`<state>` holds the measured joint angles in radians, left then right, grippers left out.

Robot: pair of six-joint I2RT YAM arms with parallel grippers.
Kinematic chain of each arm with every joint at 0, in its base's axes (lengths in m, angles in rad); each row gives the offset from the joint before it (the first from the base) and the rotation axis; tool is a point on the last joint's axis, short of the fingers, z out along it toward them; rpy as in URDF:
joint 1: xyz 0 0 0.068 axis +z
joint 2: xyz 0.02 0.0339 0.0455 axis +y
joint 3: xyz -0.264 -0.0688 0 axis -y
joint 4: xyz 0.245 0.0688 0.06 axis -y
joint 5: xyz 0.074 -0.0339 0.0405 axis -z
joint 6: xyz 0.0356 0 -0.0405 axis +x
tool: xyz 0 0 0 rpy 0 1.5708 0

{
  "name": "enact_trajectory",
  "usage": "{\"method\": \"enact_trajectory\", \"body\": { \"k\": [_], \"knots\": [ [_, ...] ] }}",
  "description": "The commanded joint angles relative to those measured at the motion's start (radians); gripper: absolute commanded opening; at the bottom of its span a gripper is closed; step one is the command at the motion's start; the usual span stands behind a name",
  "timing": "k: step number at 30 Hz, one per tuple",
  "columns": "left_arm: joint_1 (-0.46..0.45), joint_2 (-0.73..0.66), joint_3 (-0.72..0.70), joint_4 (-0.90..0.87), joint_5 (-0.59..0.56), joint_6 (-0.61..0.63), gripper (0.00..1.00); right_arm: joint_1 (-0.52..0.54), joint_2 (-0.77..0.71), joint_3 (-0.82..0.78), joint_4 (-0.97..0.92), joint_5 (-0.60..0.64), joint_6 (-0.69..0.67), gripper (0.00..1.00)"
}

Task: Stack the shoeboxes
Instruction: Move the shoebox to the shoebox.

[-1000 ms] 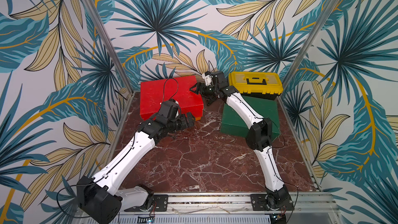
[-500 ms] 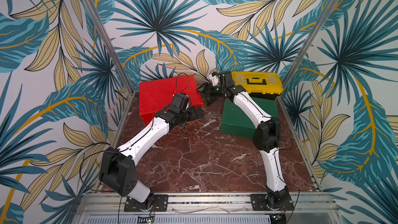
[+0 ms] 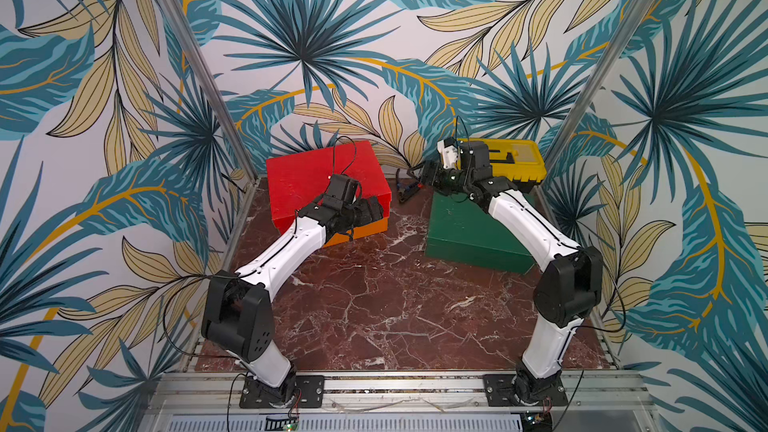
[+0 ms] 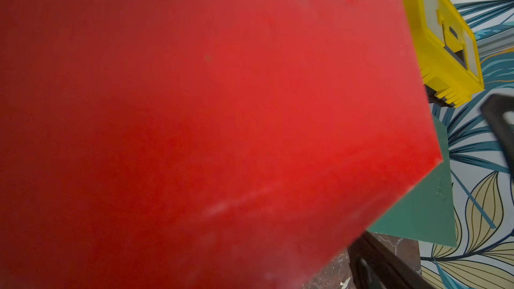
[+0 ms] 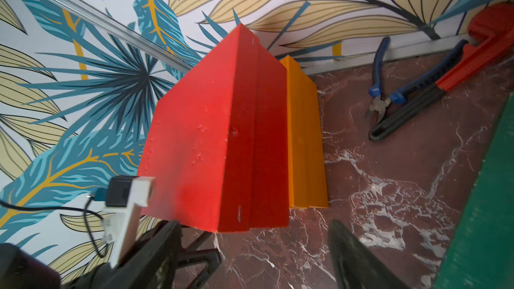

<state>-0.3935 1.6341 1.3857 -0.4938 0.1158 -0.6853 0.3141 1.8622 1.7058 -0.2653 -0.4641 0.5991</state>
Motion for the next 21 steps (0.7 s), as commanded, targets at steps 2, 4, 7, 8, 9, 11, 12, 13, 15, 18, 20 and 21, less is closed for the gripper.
{"method": "enact_trajectory", "body": {
  "k": [2,4,7,8,9,11,12,13,15,18,20,21],
  "knots": [
    [0.011,0.03,0.072,0.014,0.0,0.029,1.0,-0.001,-0.043,-0.057,0.039,0.008,0.013,0.83],
    [0.014,0.042,0.083,0.014,-0.011,0.035,1.0,-0.002,-0.056,-0.073,0.077,0.007,0.015,0.83],
    [0.027,0.044,0.081,0.007,-0.033,0.042,1.0,-0.001,-0.076,-0.092,0.078,0.008,0.011,0.83],
    [0.032,0.042,0.077,0.003,-0.044,0.044,1.0,-0.001,-0.082,-0.1,0.078,0.008,0.01,0.83],
    [0.04,0.038,0.07,0.0,-0.05,0.046,1.0,-0.002,-0.091,-0.108,0.081,0.012,0.009,0.83],
    [0.056,0.029,0.052,0.0,-0.048,0.047,1.0,-0.003,-0.099,-0.118,0.082,0.016,0.005,0.83],
    [0.066,0.023,0.044,0.0,-0.04,0.049,1.0,-0.003,-0.101,-0.12,0.083,0.016,0.006,0.83],
    [0.074,0.016,0.035,-0.001,-0.03,0.049,1.0,-0.003,-0.102,-0.124,0.085,0.014,0.007,0.83],
    [0.083,-0.002,0.019,-0.008,-0.006,0.049,1.0,-0.004,-0.098,-0.127,0.087,0.009,0.008,0.83],
    [0.084,-0.046,-0.003,-0.045,0.001,0.058,1.0,-0.003,-0.092,-0.13,0.087,0.009,0.01,0.83],
    [0.085,-0.088,-0.041,-0.051,-0.008,0.057,1.0,-0.004,-0.091,-0.13,0.087,0.009,0.013,0.83],
    [0.087,-0.113,-0.062,-0.05,-0.018,0.055,1.0,-0.004,-0.089,-0.131,0.089,0.008,0.015,0.83]
  ]
}}
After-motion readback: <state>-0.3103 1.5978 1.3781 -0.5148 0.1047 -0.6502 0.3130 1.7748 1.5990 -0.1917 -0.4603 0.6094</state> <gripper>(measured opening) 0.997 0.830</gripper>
